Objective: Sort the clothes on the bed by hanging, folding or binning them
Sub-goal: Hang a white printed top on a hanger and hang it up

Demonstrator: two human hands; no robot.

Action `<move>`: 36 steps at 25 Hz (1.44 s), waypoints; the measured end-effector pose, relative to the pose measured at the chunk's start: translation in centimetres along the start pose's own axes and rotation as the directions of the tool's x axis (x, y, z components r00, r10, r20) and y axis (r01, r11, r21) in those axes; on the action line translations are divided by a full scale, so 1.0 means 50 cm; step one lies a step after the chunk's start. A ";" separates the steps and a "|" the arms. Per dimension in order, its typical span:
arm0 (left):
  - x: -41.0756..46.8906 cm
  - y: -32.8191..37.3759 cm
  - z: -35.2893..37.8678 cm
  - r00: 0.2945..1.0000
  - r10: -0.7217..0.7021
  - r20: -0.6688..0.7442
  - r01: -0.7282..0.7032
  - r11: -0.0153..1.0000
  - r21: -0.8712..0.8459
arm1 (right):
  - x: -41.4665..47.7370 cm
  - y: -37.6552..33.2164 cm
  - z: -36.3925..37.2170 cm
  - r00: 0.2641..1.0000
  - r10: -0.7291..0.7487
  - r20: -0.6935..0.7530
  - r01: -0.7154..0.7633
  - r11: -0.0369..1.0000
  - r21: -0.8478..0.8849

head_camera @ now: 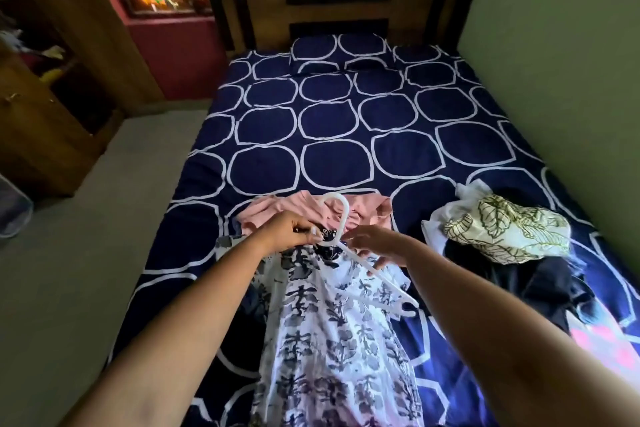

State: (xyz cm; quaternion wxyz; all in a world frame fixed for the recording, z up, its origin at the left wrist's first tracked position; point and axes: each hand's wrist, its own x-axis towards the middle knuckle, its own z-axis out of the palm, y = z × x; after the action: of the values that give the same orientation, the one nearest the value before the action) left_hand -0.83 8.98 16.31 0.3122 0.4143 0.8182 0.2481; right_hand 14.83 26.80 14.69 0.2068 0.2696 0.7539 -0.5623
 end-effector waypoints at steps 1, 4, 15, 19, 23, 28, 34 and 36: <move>-0.009 0.014 -0.014 0.999 0.035 -0.003 -0.034 0.999 0.015 | -0.003 -0.019 0.001 0.999 -0.032 0.029 0.037 0.986 -0.160; -0.045 0.072 -0.061 0.987 0.158 0.010 -0.157 0.985 -0.076 | 0.002 -0.086 0.027 0.972 -0.081 0.222 0.173 0.885 -0.433; -0.173 0.075 -0.310 0.891 0.101 -0.443 -0.153 0.985 -0.082 | 0.012 -0.187 -0.026 0.976 -0.214 -0.050 0.136 0.767 -0.627; -0.176 0.054 -0.347 0.818 0.081 -0.569 -0.119 0.992 -0.030 | 0.013 -0.261 -0.064 0.942 -0.244 -0.230 -0.051 0.575 -0.817; -0.177 0.057 -0.375 0.747 0.097 -0.657 -0.150 0.988 -0.024 | 0.003 -0.278 -0.106 0.842 -0.405 -0.357 -0.053 0.596 -0.801; -0.175 0.059 -0.390 0.664 0.077 -0.744 -0.151 0.988 -0.033 | -0.028 -0.282 -0.137 0.681 -0.634 -0.368 -0.032 0.476 -0.879; -0.161 0.074 -0.401 0.626 0.095 -0.774 -0.113 0.993 0.030 | -0.055 -0.316 -0.139 0.568 -0.688 -0.452 -0.196 0.421 -0.886; -0.145 0.075 -0.402 0.645 0.121 -0.754 -0.120 0.991 0.056 | -0.065 -0.323 -0.135 0.513 -0.684 -0.519 -0.211 0.485 -0.848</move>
State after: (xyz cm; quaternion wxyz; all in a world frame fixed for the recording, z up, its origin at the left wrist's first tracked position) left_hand -9.91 1.98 34.72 -0.0737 0.3270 0.8445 0.4178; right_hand 6.96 29.12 30.52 -0.1635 0.2353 0.9570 0.0465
